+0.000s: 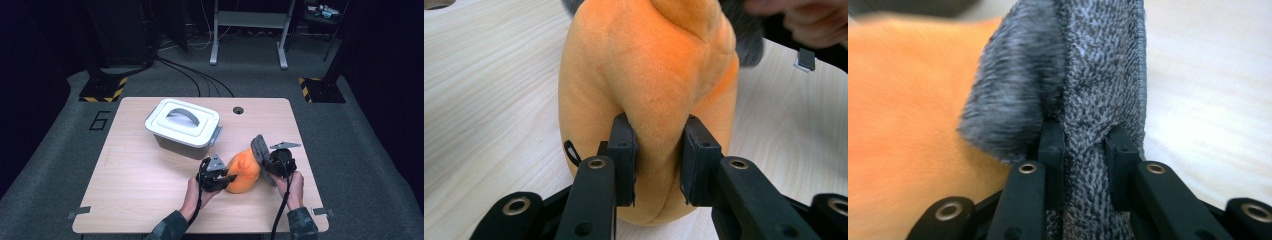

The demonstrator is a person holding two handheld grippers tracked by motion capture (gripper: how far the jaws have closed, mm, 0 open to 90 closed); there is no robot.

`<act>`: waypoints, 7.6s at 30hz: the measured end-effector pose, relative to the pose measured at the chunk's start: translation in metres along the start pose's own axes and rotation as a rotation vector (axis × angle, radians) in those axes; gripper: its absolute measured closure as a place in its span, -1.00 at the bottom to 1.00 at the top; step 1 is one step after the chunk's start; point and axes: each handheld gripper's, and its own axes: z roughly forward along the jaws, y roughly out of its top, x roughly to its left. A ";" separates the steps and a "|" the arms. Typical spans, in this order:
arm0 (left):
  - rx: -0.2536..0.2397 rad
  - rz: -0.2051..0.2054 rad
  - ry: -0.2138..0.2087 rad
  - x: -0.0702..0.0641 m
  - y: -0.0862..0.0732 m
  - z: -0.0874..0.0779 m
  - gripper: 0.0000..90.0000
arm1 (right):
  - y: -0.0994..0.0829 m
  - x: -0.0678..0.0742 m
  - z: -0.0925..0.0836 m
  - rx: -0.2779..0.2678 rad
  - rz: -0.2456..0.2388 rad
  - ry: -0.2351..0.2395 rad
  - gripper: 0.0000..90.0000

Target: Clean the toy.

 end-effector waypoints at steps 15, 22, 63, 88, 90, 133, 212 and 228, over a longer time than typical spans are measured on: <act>-0.007 -0.011 0.015 0.001 0.001 -0.005 -0.04 | 0.015 0.034 -0.018 -0.067 -0.085 0.125 0.65; 0.013 0.019 0.030 -0.005 0.004 0.003 0.18 | 0.011 0.033 -0.019 -0.067 -0.084 0.112 0.65; -0.003 0.015 -0.006 -0.006 -0.004 0.001 0.50 | 0.027 0.035 -0.035 -0.099 -0.110 0.111 0.63; 0.006 0.032 -0.015 -0.014 -0.003 0.005 0.53 | 0.036 0.062 -0.041 -0.052 -0.211 0.171 0.64; 0.003 0.031 -0.020 -0.014 -0.005 0.005 0.57 | 0.035 0.059 -0.027 -0.018 -0.194 0.129 0.64; -0.023 -0.025 0.004 -0.001 0.004 0.008 0.37 | 0.015 0.011 -0.010 -0.037 -0.030 0.074 0.63; -0.023 -0.090 0.006 0.012 0.015 0.010 0.34 | 0.012 0.015 -0.001 -0.049 -0.030 0.007 0.63; -0.023 -0.036 -0.047 0.002 0.003 0.006 0.61 | 0.024 0.020 -0.038 -0.136 -0.058 0.089 0.62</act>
